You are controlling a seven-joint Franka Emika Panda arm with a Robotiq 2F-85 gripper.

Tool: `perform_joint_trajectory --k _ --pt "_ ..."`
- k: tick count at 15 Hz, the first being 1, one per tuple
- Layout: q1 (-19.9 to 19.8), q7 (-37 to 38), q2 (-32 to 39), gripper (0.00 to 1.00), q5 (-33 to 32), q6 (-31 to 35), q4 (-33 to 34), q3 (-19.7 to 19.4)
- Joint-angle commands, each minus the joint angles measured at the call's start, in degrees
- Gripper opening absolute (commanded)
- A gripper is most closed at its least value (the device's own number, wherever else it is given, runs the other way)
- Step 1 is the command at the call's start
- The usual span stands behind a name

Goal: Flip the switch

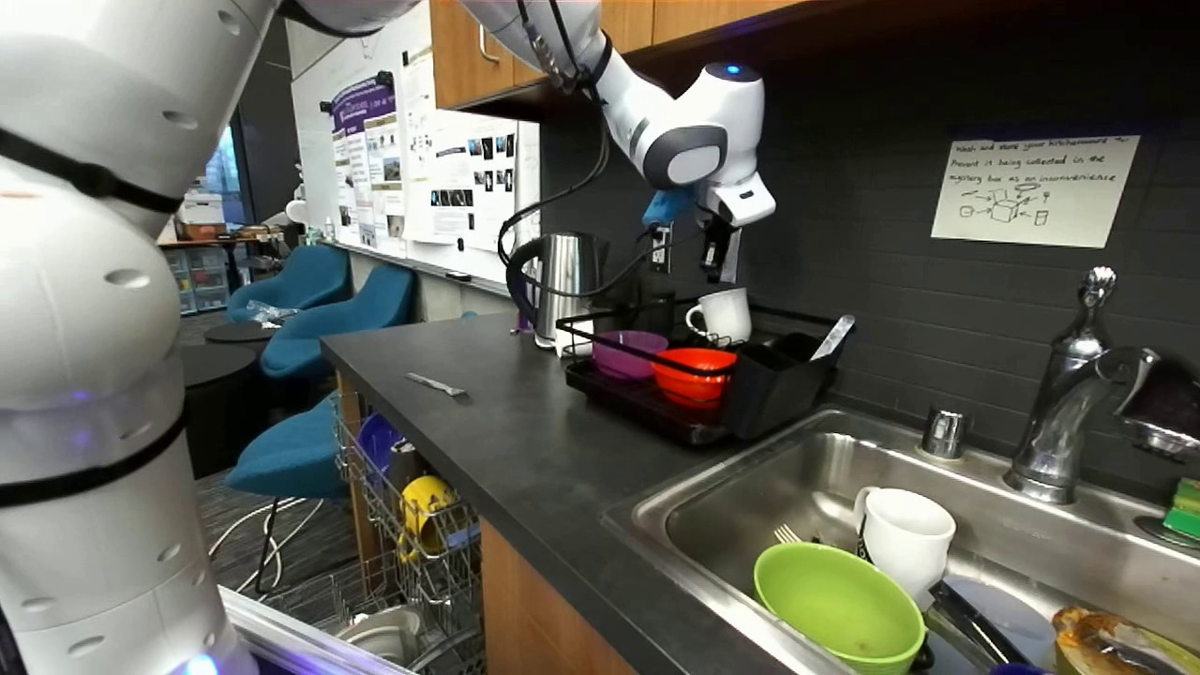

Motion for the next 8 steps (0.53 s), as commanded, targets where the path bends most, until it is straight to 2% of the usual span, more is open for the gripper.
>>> perform_joint_trajectory --k 1,8 --pt "2.39 -1.47 -7.17 0.0 -4.28 0.97 -9.66 -2.44" --pt "2.3 -1.96 -17.38 0.0 -10.23 2.53 -21.95 -5.04"
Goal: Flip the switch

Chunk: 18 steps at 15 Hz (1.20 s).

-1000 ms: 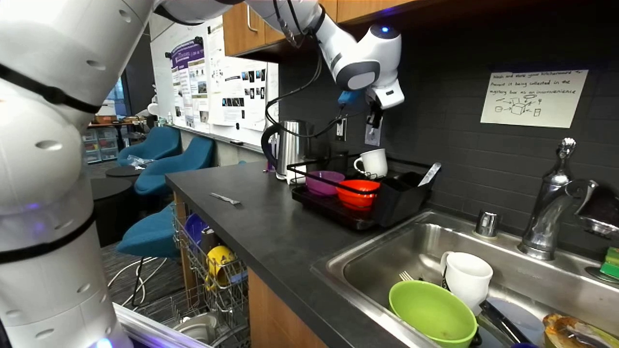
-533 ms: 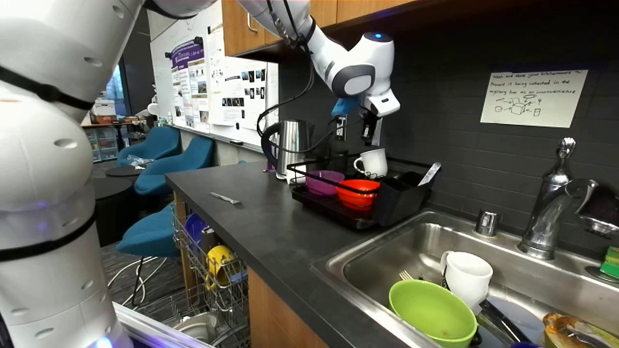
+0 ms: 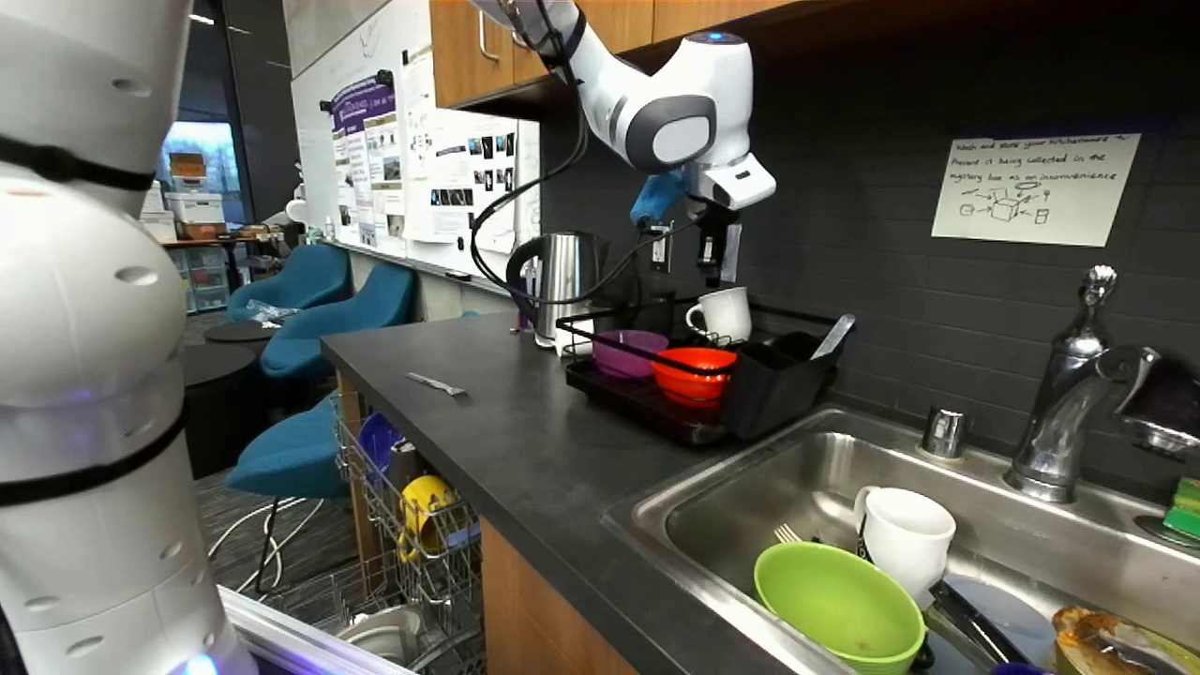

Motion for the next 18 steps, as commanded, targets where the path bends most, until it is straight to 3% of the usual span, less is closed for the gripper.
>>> perform_joint_trajectory --k 1,5,11,18 --pt "0.42 -1.48 -8.11 0.0 -3.36 -0.26 -9.16 -1.83" --pt "-0.48 -8.94 -15.82 0.0 -4.97 -4.05 -15.73 -2.82" --pt "-2.0 -20.76 -27.39 0.0 -16.74 -10.01 -22.77 -4.54" --pt "-4.93 -27.91 -36.7 0.0 -27.03 -15.54 -28.37 -4.26"
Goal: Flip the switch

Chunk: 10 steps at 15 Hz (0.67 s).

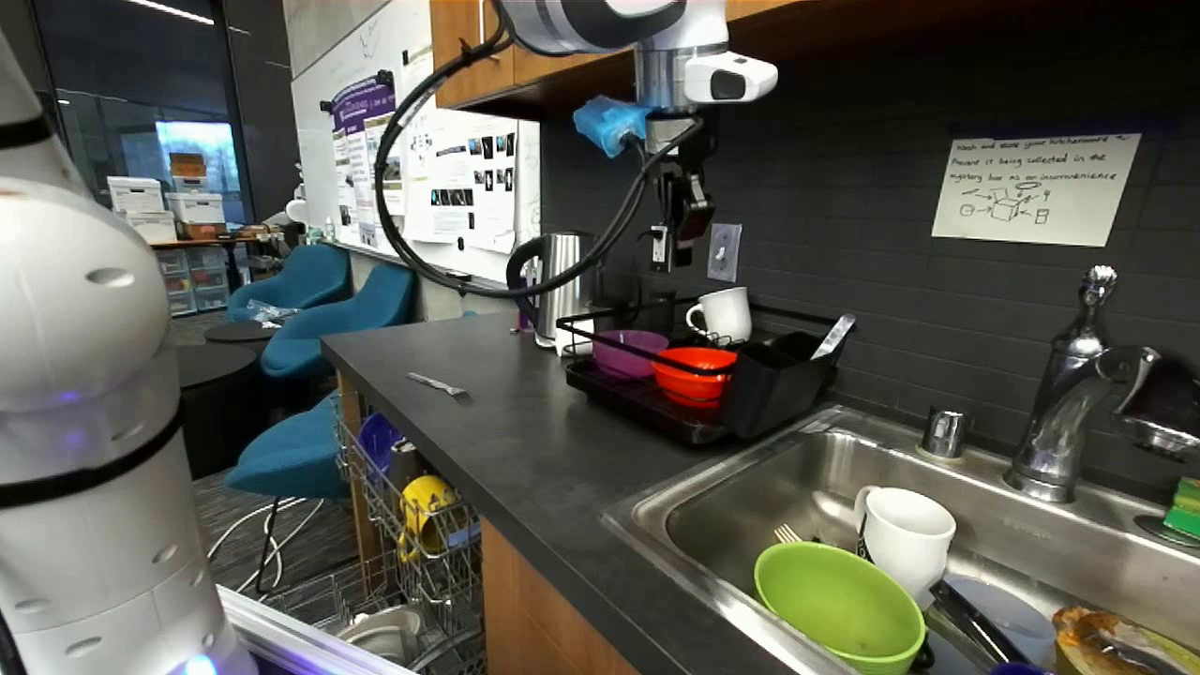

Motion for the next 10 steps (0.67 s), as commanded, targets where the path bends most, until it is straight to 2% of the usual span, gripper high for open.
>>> perform_joint_trajectory --k 1,5,6,10 --pt "-1.64 -4.14 -5.62 0.0 -5.31 -1.29 -4.05 0.12" --pt "-2.69 -5.64 -8.32 0.0 -7.21 -0.32 -6.52 -0.21" --pt "-2.26 -4.41 -5.66 0.01 -6.07 -0.59 -4.45 0.07" --pt "-2.54 -5.06 -7.08 0.01 -6.13 -0.57 -5.6 0.06"
